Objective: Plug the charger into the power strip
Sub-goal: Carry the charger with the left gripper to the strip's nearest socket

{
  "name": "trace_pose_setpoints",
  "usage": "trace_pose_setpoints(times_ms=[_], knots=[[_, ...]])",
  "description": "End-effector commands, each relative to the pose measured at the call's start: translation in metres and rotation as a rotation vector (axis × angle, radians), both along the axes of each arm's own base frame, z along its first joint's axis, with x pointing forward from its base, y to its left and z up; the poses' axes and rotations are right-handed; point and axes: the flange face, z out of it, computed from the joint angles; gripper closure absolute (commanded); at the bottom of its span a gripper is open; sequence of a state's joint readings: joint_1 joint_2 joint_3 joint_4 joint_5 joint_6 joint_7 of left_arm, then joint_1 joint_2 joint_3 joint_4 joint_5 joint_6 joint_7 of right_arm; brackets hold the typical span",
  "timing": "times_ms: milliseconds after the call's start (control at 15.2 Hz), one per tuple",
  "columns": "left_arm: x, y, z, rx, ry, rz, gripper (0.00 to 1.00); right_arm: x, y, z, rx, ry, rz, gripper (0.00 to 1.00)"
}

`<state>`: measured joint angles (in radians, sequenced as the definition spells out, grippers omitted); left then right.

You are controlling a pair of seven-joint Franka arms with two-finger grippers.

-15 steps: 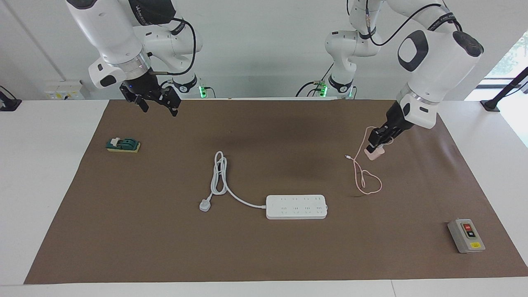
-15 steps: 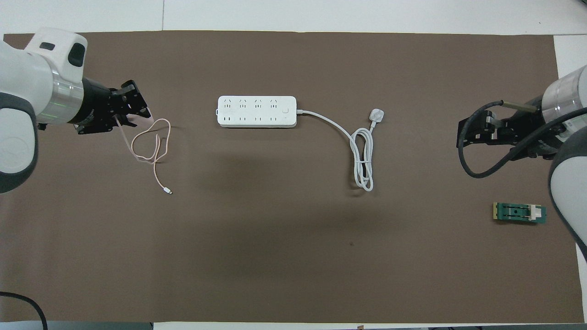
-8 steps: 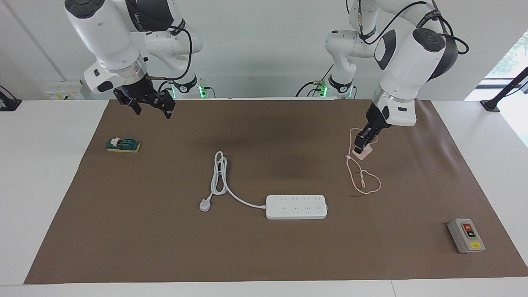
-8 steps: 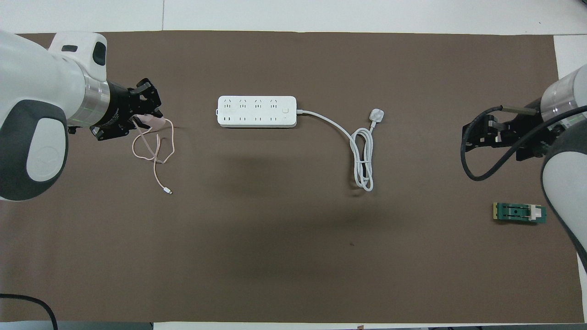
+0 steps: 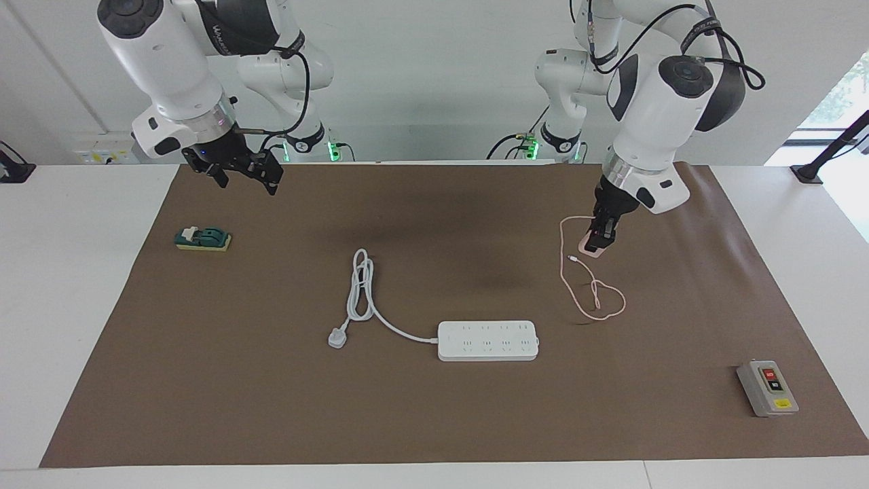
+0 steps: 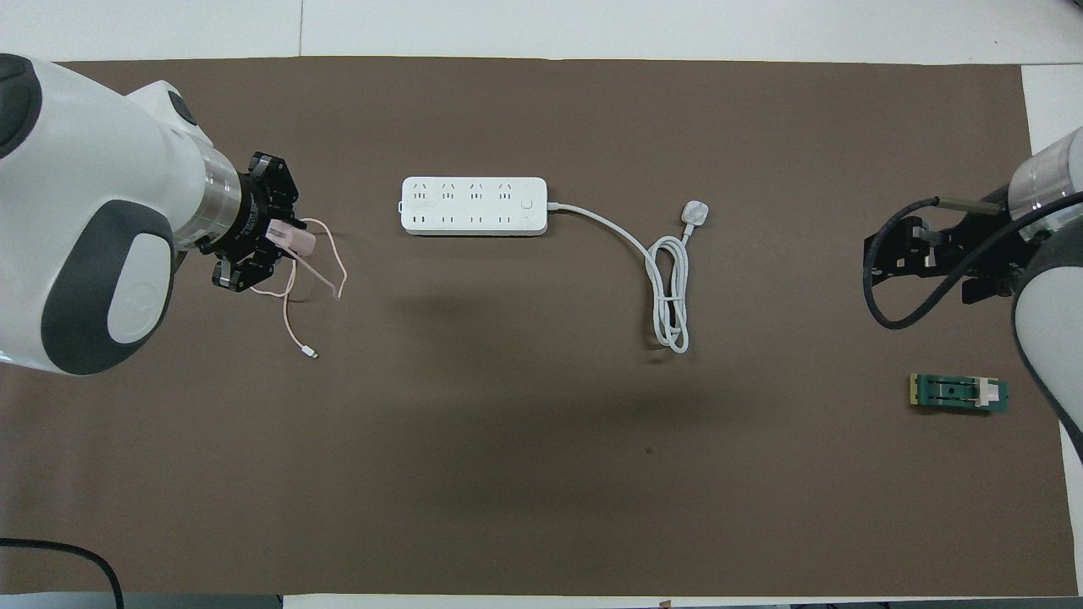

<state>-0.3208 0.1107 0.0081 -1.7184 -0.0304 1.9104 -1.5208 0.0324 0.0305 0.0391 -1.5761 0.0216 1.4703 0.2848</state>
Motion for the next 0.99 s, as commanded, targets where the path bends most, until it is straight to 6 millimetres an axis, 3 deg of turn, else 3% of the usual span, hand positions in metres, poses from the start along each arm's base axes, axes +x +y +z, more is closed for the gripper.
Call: trace_pose_setpoints(times_ms=[0,132,330,594,924], knots=[[0.007,-0.023,-0.023,0.007,-0.038,0.071,1.00,0.000,-0.018,0.004,-0.001,-0.027,0.028,0.00],[0.016,-0.040,-0.042,0.054,-0.055,0.093,1.00,0.002,-0.025,0.005,0.008,-0.039,0.133,0.00],[0.034,-0.057,-0.056,0.102,-0.053,0.132,1.00,0.006,-0.031,0.006,0.007,-0.063,0.129,0.00],[0.082,-0.082,-0.081,0.144,0.012,0.230,1.00,0.003,-0.030,0.005,0.007,-0.056,0.124,0.00],[0.079,-0.106,-0.096,0.150,0.020,0.228,1.00,-0.001,-0.032,0.015,0.006,-0.073,0.120,0.00]])
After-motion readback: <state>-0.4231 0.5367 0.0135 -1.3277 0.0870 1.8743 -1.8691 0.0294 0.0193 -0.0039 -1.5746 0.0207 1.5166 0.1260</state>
